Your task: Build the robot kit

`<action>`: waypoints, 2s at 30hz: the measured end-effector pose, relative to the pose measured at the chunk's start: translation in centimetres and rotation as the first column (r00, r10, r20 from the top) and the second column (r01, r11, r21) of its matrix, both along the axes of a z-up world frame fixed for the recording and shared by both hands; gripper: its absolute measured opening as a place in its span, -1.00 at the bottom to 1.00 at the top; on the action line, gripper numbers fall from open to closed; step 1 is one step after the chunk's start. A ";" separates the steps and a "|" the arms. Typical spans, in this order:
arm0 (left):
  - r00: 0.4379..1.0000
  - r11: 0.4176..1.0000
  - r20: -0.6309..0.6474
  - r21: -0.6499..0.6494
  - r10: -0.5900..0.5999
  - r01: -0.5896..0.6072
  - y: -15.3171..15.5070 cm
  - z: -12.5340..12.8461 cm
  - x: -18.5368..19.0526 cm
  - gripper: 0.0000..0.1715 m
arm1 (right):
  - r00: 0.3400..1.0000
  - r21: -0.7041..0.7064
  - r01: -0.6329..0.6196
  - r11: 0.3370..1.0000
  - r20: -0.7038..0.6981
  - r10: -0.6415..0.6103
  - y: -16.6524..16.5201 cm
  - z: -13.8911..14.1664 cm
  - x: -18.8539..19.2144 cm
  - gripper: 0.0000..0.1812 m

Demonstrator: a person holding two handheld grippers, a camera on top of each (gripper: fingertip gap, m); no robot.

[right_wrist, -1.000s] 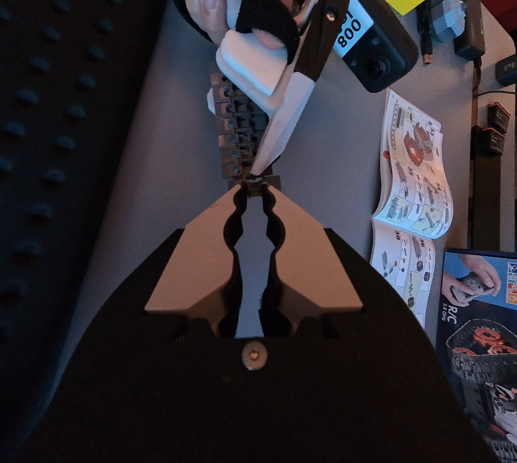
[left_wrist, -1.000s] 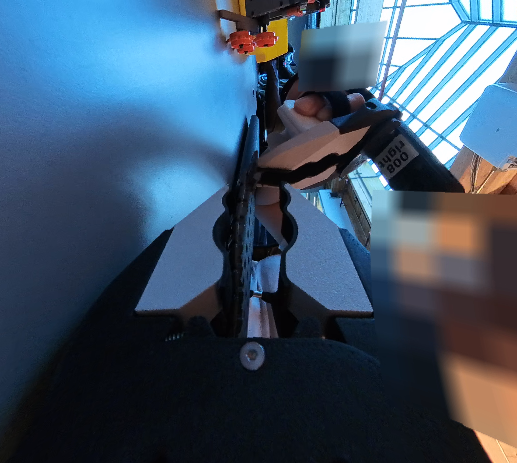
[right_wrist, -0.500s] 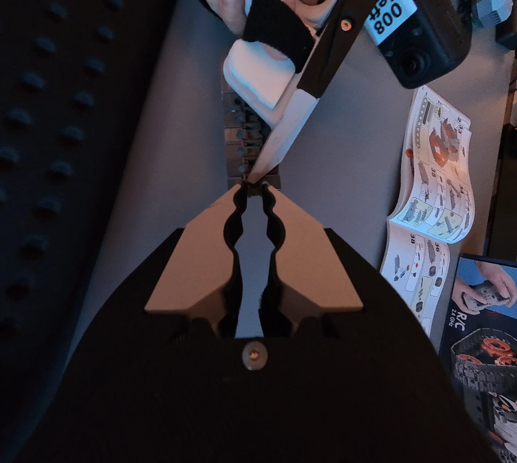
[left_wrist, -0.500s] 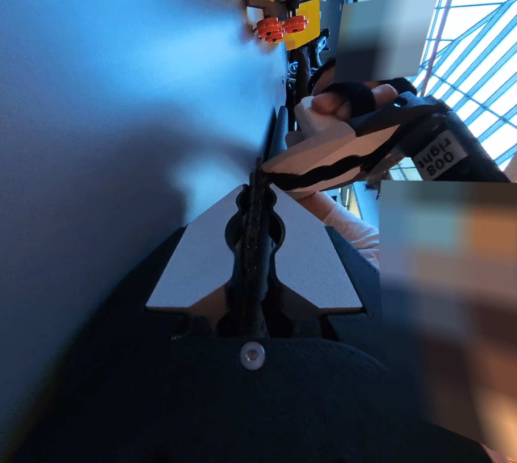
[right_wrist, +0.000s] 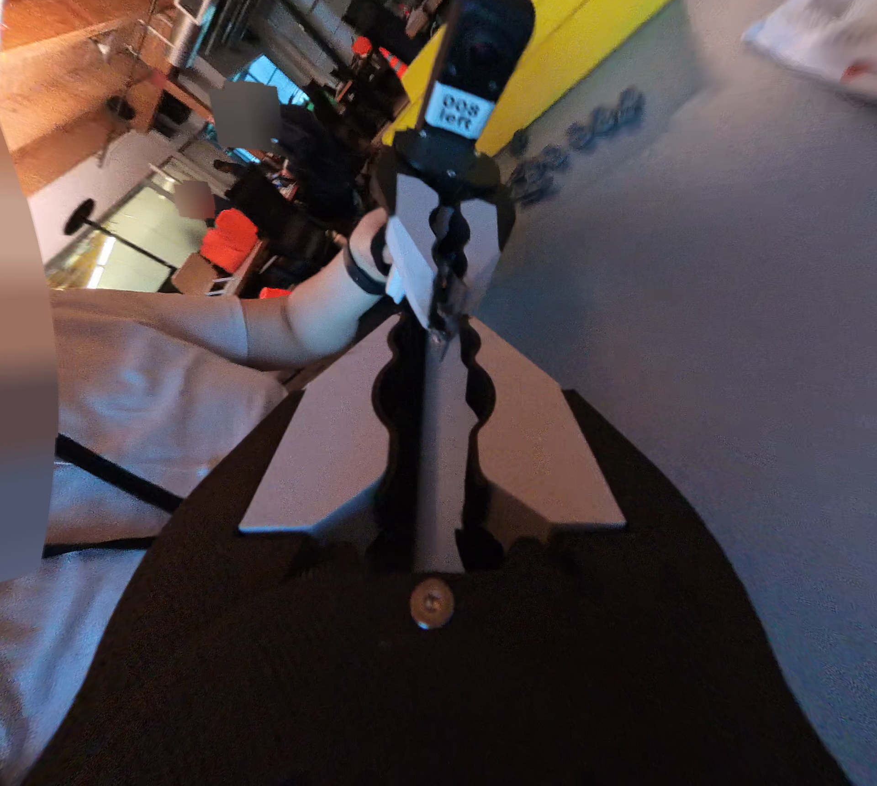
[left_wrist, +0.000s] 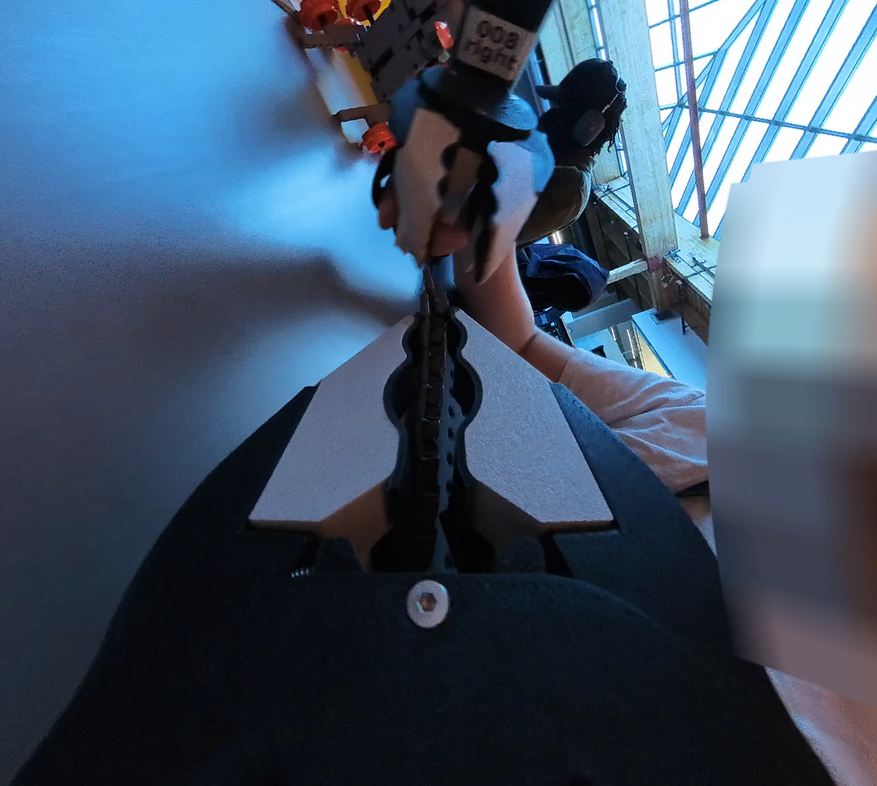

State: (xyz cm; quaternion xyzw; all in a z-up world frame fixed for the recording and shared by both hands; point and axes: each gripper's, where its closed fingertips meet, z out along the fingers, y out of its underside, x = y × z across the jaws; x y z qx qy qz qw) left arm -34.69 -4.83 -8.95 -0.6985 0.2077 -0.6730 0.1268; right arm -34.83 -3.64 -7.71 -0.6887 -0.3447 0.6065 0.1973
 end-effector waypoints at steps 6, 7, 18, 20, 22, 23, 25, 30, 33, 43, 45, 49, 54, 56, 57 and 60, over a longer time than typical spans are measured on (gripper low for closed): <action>0.999 0.999 0.030 0.035 -0.030 0.029 -0.7 0.8 0.1 -0.92 | 0.993 -0.165 -0.098 0.981 -0.079 0.086 -1.4 -0.2 -1.1 -0.88; 0.999 0.999 0.027 0.036 -0.034 0.033 -0.8 0.7 0.1 -0.92 | 0.992 -0.180 -0.108 0.978 -0.086 0.094 -1.5 -0.2 -1.1 -0.88; 0.999 0.990 0.035 -0.135 -0.032 0.036 -0.5 -0.4 0.1 -0.92 | 0.992 -0.334 -0.106 0.937 -0.104 0.075 -1.1 -1.6 -1.1 -0.96; 0.998 0.986 0.040 -0.158 -0.043 0.048 -0.7 -0.5 0.1 -0.92 | 0.993 -0.318 -0.103 0.942 -0.091 0.078 -1.2 -1.9 -1.1 -0.94; 0.998 0.986 0.046 -0.158 -0.043 0.049 -0.7 -0.4 0.1 -0.92 | 0.991 -0.331 -0.113 0.937 -0.109 0.081 -1.3 -1.7 -1.2 -0.92; 0.998 0.987 0.042 -0.152 -0.041 0.047 -0.6 -0.5 0.1 -0.92 | 0.991 -0.347 -0.111 0.931 -0.111 0.077 -1.2 -1.8 -1.2 -0.93; 0.998 0.988 0.031 -0.144 -0.060 0.064 -0.9 -0.7 0.2 -0.92 | 0.989 -0.368 -0.131 0.921 -0.106 0.098 -1.5 -2.0 -1.1 -0.95; 0.997 0.982 0.064 -0.181 -0.043 0.054 -0.6 -0.3 0.1 -0.69 | 0.995 -0.354 -0.093 0.930 -0.055 0.079 -1.2 -2.5 -1.0 -0.97; 0.996 0.969 0.089 -0.247 -0.009 0.031 0.0 -0.3 -0.2 -0.66 | 0.998 -0.336 -0.063 0.940 -0.040 0.052 -0.7 -2.8 -1.0 -0.98; 0.999 0.941 -0.039 -0.339 -0.017 0.003 0.0 -3.3 -0.1 -0.74 | 0.989 -0.189 -0.066 0.980 0.115 0.089 -1.2 -5.2 -1.3 -0.97; 0.999 0.941 -0.048 -0.338 -0.021 0.003 0.0 -3.5 -0.1 -0.78 | 0.987 -0.176 -0.074 0.982 0.125 0.097 -1.2 -5.4 -1.4 -0.97; 0.998 0.944 -0.061 -0.329 -0.026 0.005 -0.1 -3.6 -0.1 -0.77 | 0.982 -0.126 -0.068 0.990 0.167 0.089 -1.2 -5.6 -1.4 -0.98; 0.995 0.953 -0.101 -0.303 -0.020 -0.012 -0.1 -4.0 -0.1 -0.69 | 0.967 -0.061 -0.038 0.997 0.251 0.052 -1.1 -6.3 -1.3 -0.98; 0.994 0.954 -0.113 -0.299 -0.011 -0.023 -0.1 -4.2 -0.1 -0.71 | 0.962 -0.047 -0.028 0.998 0.269 0.040 -1.0 -6.4 -1.3 -0.98; 0.993 0.953 -0.115 -0.301 -0.007 -0.028 0.0 -4.2 -0.1 -0.71 | 0.959 -0.036 -0.020 0.999 0.281 0.029 -0.9 -6.5 -1.4 -0.98; 0.990 0.957 -0.140 -0.287 -0.003 -0.037 -0.1 -4.4 -0.3 -0.68 | 0.942 0.021 -0.019 1.000 0.334 0.011 -0.8 -6.8 -1.5 -0.98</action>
